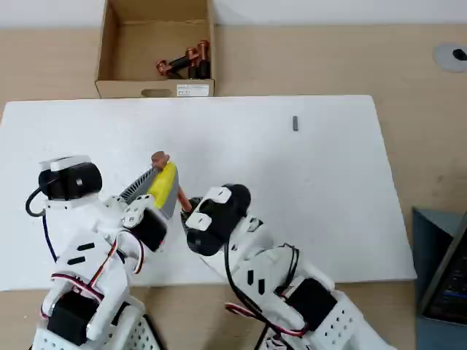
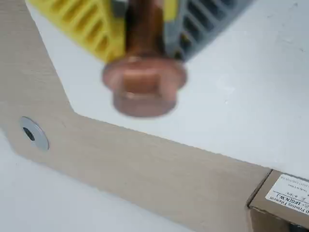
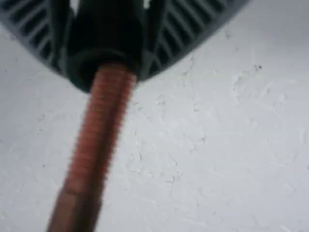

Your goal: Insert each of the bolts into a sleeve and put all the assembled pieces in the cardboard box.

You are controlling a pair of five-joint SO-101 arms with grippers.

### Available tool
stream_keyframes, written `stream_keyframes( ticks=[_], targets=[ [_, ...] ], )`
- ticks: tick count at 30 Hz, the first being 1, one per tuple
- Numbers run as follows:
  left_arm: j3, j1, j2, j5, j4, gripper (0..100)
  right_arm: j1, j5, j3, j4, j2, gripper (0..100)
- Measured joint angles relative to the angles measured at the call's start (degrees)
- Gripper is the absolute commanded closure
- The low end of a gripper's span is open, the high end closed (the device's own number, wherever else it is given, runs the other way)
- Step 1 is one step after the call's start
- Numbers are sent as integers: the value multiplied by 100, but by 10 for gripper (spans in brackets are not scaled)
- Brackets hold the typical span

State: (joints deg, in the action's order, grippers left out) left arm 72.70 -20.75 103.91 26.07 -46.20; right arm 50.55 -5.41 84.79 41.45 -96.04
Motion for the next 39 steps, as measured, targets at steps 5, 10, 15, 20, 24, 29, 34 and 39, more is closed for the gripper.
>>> stream_keyframes(
  ticks=[5,10,15,20,24,29,34,39],
  targets=[
    [0,0,0,0,9,998,0,0,0,0,0,989],
    [0,0,0,0,9,998,0,0,0,0,0,989],
    [0,0,0,0,9,998,0,0,0,0,0,989],
    [0,0,0,0,9,998,0,0,0,0,0,989],
    [0,0,0,0,9,998,0,0,0,0,0,989],
    [0,35,0,0,220,998,0,0,0,0,0,989],
    [0,211,0,0,440,998,0,0,0,0,0,989],
    [0,211,0,0,440,998,0,0,0,0,0,989]
  ],
)
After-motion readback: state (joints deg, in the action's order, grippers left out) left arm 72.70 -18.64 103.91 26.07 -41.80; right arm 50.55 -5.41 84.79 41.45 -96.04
